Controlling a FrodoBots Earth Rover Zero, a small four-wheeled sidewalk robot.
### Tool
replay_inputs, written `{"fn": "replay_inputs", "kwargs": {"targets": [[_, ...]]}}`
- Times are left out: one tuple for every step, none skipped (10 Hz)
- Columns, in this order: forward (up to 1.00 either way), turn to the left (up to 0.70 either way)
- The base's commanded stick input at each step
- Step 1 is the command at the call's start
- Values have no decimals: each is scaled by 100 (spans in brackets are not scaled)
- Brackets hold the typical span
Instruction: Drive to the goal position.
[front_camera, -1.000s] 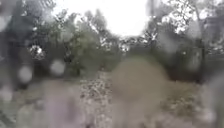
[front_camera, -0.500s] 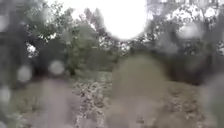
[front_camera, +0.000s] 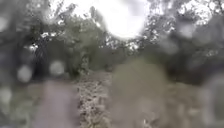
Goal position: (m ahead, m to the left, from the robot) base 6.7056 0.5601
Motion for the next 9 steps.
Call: {"fn": "replay_inputs", "kwargs": {"targets": [[85,0],[85,0],[85,0],[85,0],[85,0],[85,0],[85,0],[85,0],[85,0]]}}
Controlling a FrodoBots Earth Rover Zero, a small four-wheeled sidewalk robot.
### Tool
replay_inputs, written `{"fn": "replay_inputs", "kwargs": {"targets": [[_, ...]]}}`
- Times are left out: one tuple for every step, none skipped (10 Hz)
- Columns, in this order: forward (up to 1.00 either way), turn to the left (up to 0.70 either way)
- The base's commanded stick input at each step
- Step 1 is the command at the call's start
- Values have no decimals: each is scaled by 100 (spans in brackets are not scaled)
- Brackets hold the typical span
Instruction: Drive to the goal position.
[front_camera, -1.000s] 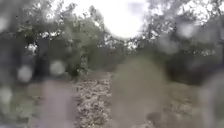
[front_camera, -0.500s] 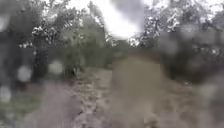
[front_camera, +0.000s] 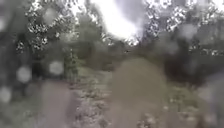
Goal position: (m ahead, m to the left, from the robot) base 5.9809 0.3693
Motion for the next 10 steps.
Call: {"fn": "replay_inputs", "kwargs": {"targets": [[85,0],[85,0],[85,27],[85,34],[85,34],[85,34],[85,34],[85,17],[85,0],[85,0]]}}
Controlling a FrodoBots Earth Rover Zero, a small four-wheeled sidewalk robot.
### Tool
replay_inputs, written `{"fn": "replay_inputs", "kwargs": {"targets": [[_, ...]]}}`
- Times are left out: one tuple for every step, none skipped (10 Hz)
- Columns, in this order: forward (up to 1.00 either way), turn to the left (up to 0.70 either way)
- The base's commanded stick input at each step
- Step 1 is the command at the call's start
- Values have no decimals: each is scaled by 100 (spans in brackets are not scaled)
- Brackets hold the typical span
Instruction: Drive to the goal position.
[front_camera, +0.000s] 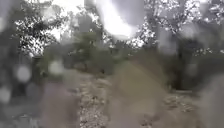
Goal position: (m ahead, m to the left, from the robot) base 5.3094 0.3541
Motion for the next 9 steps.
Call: {"fn": "replay_inputs", "kwargs": {"targets": [[85,0],[85,5],[85,34],[85,34],[85,19],[85,0],[85,0],[85,0],[85,34]]}}
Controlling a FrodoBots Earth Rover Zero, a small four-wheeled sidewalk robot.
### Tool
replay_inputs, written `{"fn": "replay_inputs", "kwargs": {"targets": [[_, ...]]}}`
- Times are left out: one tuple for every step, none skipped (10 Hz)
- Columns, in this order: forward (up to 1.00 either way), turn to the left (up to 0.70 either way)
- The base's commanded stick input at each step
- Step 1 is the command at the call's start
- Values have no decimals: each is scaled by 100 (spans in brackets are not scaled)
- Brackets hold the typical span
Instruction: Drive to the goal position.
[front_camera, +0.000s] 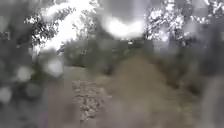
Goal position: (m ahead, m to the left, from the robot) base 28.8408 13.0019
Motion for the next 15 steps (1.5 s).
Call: {"fn": "replay_inputs", "kwargs": {"targets": [[85,34],[85,34],[85,34],[85,27],[85,0],[85,0],[85,0],[85,0],[85,0],[85,31],[85,34],[85,34],[85,15],[85,2],[85,0]]}}
